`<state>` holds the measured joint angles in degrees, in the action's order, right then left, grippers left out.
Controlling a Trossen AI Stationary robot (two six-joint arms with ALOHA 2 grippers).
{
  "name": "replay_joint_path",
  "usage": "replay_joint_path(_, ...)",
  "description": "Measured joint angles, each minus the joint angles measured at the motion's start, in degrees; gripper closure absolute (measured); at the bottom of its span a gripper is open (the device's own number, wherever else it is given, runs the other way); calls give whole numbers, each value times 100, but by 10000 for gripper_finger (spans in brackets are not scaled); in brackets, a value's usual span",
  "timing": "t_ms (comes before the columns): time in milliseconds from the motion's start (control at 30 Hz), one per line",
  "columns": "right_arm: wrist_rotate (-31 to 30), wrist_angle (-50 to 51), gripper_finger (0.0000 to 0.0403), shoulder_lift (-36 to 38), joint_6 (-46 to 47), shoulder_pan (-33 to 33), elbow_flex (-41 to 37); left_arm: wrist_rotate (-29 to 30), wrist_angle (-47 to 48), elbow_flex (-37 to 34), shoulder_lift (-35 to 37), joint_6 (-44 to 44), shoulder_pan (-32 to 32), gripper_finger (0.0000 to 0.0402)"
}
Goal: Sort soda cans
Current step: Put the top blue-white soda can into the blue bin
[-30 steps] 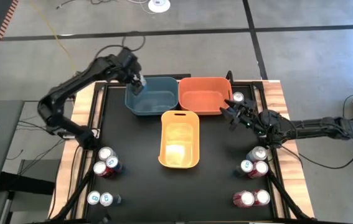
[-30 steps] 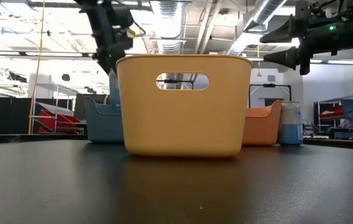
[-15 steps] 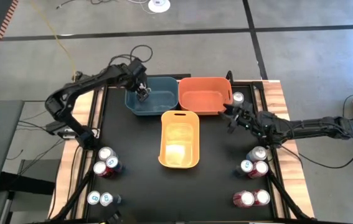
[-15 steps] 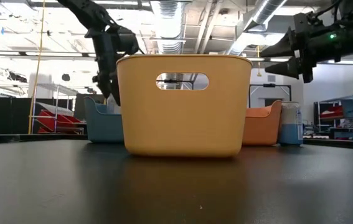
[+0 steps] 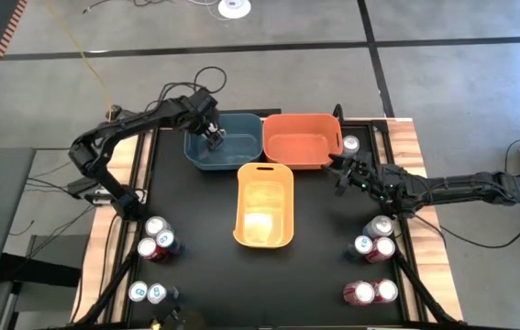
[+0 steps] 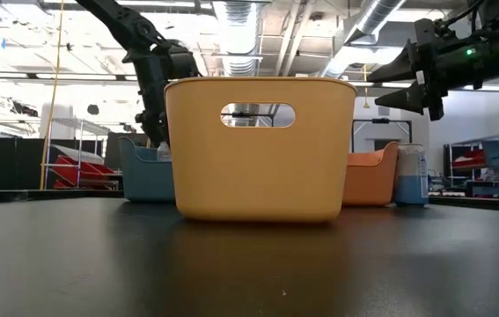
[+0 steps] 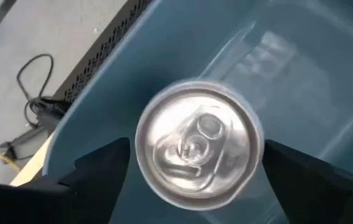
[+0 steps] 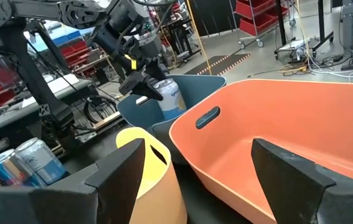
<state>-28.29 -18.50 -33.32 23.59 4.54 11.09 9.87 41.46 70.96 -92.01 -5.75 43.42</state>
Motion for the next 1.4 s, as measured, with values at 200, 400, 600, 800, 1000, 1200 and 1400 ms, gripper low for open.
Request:
replay_joint_path(200,0,-49,91,2,2,0,0,22,-23,1,48,-30,4,44)
replay_joint_path(400,-9,-123,91,1,-4,81,0,157,121,116,242,-208,4,43)
replay_joint_path(600,-15,-126,91,2,429,157,0,172,130,331,592,-309,-17,43)
replay_joint_path(800,-52,-113,91,-14,177,232,296,166,131,437,1122,-427,-192,42)
replay_joint_path(1000,-80,1065,92,-53,57,432,1419,148,156,319,1734,-176,-507,42)
replay_joint_path(1200,-89,3897,93,-491,-827,629,2852,-332,-127,-195,2180,-193,-1101,42)
replay_joint_path(1400,-474,5899,93,-1227,386,1271,3903,-1161,-1016,-836,2467,-108,-1568,42)
